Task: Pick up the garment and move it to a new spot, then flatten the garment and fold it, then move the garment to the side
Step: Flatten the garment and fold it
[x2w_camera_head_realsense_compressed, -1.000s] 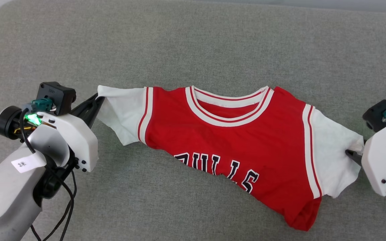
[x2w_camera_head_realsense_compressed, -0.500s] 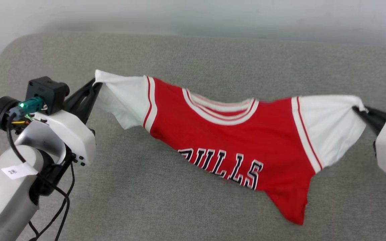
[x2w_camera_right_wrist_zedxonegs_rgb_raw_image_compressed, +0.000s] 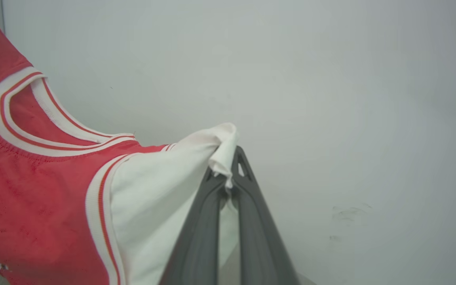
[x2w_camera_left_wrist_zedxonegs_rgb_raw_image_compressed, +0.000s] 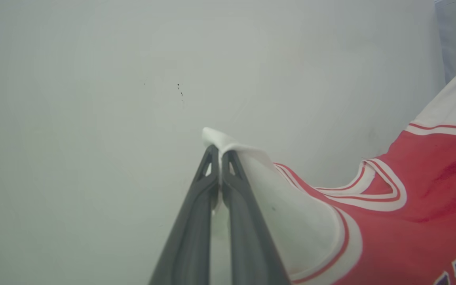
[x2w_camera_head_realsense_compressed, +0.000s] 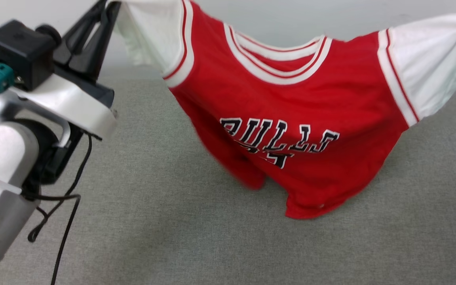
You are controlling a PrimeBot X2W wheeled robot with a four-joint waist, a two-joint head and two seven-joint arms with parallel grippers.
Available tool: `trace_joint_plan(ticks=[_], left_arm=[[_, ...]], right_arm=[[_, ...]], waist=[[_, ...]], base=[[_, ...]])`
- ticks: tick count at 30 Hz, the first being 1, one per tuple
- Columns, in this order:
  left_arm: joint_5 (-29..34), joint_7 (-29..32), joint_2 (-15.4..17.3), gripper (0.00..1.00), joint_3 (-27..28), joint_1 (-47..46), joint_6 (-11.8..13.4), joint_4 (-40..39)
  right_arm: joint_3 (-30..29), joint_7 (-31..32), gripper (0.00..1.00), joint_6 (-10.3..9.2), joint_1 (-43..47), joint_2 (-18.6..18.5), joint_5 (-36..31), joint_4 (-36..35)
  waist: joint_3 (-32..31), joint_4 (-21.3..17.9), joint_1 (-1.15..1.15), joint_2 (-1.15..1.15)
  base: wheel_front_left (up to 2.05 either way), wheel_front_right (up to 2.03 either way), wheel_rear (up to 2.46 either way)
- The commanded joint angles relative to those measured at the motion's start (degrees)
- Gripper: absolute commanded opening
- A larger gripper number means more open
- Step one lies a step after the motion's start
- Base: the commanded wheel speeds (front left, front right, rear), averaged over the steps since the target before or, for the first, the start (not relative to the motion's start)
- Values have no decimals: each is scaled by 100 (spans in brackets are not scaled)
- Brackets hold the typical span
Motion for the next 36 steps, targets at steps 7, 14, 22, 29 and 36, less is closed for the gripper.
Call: trace_joint_plan(ticks=[7, 14, 22, 29, 36], left_arm=[[181, 38, -230, 0, 69, -877, -117, 72], [159, 84, -475, 0, 100, -1625, -332, 413], [428, 53, -819, 0, 140, -3269, -702, 1516], [640, -215, -1118, 0, 171, -4427, -934, 2635], [708, -610, -1407, 0, 231, -5326, -1113, 3714]], right_arm=[[-452, 195, 0, -10, -618, 226, -310, -382], [-428, 370, 0, -10, -1253, 290, -422, -330], [215, 484, 0, -10, -3453, 230, -661, 578], [633, 200, 0, -10, -5014, 411, -923, 1590], [1058, -210, 0, -10, -6248, 633, -1159, 2654]], waist=[[-52, -36, 0, 0], [187, -49, 0, 0], [1536, -60, 0, 0], [2251, -74, 0, 0], [2657, -106, 0, 0]], base=[[0, 0, 0], [0, 0, 0], [0, 0, 0], [0, 0, 0], [0, 0, 0]])
